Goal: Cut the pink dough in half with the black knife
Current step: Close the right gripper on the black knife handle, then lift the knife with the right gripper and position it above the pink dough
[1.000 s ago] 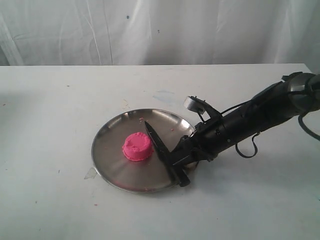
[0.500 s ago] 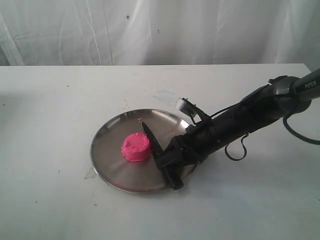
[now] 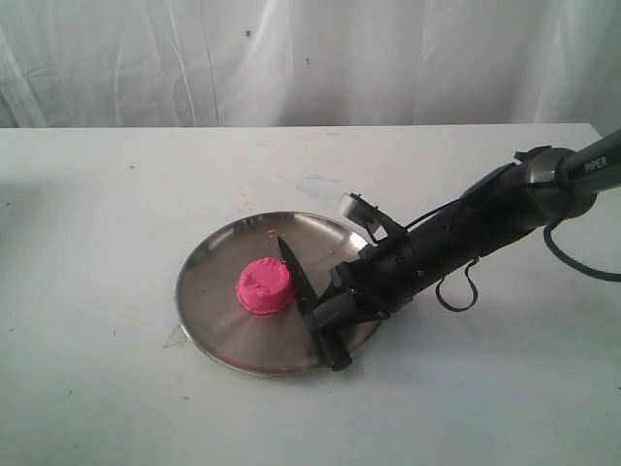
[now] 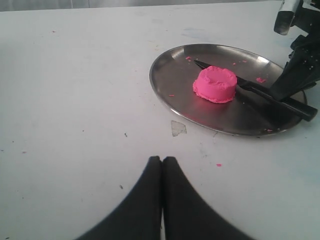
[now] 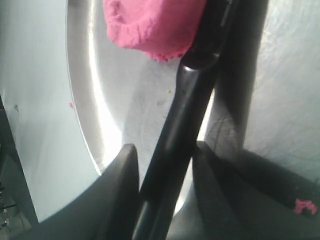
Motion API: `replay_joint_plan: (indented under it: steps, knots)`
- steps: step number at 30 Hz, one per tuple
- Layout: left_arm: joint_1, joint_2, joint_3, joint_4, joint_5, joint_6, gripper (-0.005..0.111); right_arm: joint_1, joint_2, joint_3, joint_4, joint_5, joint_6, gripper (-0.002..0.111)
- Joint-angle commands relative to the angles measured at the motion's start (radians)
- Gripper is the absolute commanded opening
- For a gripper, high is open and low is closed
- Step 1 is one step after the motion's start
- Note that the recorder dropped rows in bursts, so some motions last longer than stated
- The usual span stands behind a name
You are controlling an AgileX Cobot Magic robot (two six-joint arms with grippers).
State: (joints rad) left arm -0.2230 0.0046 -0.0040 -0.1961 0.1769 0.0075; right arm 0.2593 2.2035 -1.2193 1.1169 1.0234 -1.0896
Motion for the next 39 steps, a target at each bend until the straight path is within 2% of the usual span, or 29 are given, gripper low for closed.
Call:
replay_joint_plan:
  steps: [1, 11, 17, 23, 32, 39]
  knots:
    - [0.001, -0.005, 0.004, -0.007, -0.001, -0.008, 0.000, 0.001, 0.054, 0.020, -0.156, -0.127, 0.054, 0.033]
    - [0.001, -0.005, 0.004, -0.007, -0.001, -0.008, 0.000, 0.001, 0.052, 0.020, -0.210, -0.172, 0.111, 0.016]
    - [0.001, -0.005, 0.004, -0.007, -0.001, -0.008, 0.000, -0.001, -0.043, 0.016, -0.238, -0.226, 0.139, 0.015]
    - [0.001, -0.005, 0.004, -0.007, -0.001, -0.008, 0.000, 0.001, -0.242, 0.018, -0.437, -0.339, 0.286, 0.015]
    - [0.001, -0.005, 0.004, -0.007, -0.001, -0.008, 0.000, 0.100, -0.541, 0.022, -0.565, -0.337, 0.331, 0.015]
    - [0.001, -0.005, 0.004, -0.007, -0.001, -0.008, 0.000, 0.274, -0.669, 0.022, -1.061, -0.228, 0.676, 0.015]
